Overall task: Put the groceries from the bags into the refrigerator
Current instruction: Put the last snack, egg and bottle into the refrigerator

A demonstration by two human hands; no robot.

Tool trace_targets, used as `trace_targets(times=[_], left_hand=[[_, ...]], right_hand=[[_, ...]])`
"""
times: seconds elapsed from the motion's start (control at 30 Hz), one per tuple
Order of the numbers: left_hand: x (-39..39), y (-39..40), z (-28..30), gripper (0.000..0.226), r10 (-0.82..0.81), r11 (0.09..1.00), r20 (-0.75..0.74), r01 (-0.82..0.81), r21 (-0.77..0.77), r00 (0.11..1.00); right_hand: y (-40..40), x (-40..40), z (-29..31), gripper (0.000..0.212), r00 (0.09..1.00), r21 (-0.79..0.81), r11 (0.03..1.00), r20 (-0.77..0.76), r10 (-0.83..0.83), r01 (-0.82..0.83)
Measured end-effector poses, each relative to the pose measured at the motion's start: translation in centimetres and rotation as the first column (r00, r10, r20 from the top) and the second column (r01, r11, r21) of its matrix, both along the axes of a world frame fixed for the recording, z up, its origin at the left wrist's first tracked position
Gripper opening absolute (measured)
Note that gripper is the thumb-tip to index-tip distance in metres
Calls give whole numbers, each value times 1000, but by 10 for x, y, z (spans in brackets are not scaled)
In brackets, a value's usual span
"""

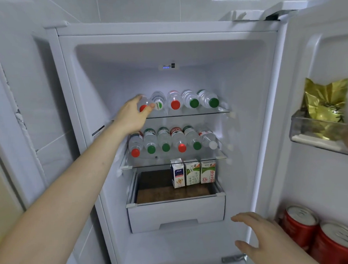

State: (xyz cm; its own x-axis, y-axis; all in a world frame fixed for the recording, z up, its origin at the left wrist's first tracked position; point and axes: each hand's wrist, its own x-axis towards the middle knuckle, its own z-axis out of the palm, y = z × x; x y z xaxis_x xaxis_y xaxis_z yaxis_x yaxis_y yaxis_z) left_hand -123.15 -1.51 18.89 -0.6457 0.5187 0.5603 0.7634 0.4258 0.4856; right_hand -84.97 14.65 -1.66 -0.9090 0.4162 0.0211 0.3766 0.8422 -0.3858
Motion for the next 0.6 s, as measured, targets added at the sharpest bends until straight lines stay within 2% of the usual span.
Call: trace_targets(times=[0.17,0.27,0.4,0.6], left_hand=[[-10,4,0,66,32,999,26,-33,17,999],[-12,11,-1,55,94,996,-9,-94,2,996],[-18,16,-1,53,123,992,-13,-123,-22,992],[-17,18,6,53,133,980,-35,-137,-146,990]], right_hand=[[-9,3,-3,52,999,68,996,-13,-52,53],[-12,4,-2,48,997,40,996,-29,-73,74],[-14,7,-3,44,994,29,996,-59,-87,89],[-15,9,-4,39,993,21,996,-80,-90,92]])
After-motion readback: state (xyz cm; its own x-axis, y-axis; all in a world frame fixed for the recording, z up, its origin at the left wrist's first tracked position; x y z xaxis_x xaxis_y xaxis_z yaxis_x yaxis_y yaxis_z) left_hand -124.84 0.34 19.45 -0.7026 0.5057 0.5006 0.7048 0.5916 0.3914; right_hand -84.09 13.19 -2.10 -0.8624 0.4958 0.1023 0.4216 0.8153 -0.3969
